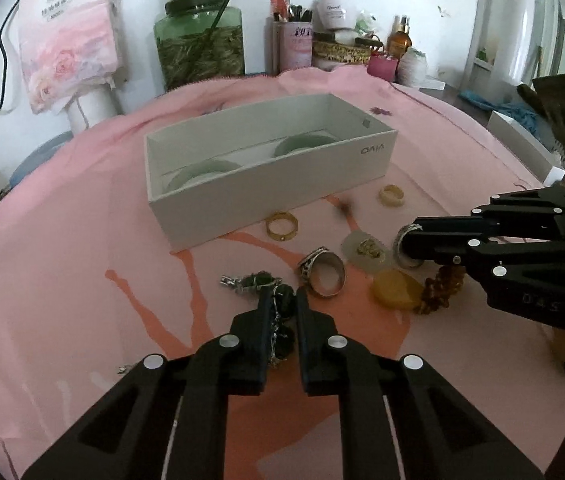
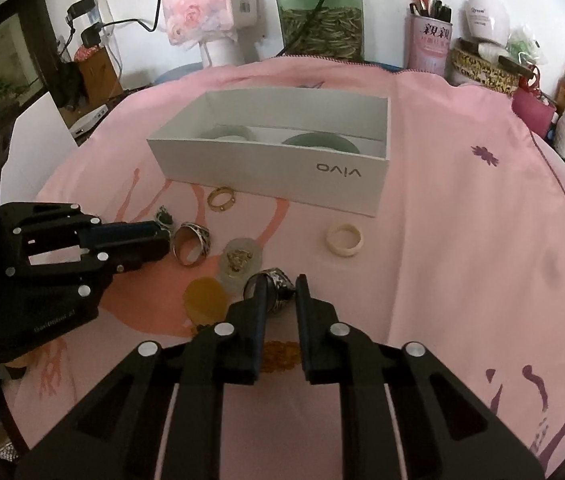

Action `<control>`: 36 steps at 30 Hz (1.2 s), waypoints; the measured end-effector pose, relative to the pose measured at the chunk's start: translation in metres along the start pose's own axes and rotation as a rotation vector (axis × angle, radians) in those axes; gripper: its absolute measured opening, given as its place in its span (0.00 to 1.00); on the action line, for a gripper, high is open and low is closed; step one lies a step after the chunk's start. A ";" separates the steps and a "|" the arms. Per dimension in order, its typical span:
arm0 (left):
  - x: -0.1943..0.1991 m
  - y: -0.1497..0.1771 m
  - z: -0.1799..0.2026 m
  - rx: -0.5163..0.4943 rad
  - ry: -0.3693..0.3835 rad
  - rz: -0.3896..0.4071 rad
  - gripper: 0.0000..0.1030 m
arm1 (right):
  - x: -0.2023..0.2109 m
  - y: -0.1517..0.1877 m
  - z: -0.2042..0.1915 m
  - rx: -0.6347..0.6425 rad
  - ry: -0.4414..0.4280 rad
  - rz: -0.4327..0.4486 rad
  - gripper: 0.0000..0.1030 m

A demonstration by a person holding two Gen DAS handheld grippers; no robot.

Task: Organize jewelry
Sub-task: 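Carry both items over the white box and open both tools to drop them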

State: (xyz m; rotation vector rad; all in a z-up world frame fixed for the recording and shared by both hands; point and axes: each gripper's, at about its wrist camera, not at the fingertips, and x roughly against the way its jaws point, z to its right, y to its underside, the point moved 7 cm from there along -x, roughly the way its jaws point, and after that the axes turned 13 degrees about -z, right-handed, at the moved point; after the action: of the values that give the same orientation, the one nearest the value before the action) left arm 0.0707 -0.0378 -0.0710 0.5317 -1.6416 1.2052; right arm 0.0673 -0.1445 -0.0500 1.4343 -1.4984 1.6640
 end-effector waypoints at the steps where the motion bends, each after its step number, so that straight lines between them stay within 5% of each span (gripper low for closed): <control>1: 0.004 -0.001 -0.001 0.002 0.000 0.016 0.12 | 0.003 -0.001 0.001 -0.005 -0.003 0.010 0.13; 13: 0.054 -0.025 -0.017 0.096 0.042 0.133 0.12 | 0.041 -0.014 0.010 -0.071 -0.104 0.123 0.13; 23: 0.076 -0.085 -0.036 0.150 0.007 0.182 0.12 | 0.060 -0.079 0.032 -0.153 -0.108 0.160 0.13; 31: 0.059 -0.112 -0.051 0.210 0.031 0.193 0.12 | 0.020 -0.110 0.039 -0.191 -0.132 0.092 0.13; 36: 0.014 -0.106 -0.057 0.221 0.038 0.098 0.12 | -0.007 -0.112 0.040 -0.193 -0.103 0.055 0.15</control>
State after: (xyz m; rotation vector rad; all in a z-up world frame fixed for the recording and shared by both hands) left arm 0.1741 -0.0273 -0.0091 0.5666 -1.5263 1.4716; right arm 0.1817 -0.1473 -0.0155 1.4042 -1.7179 1.4503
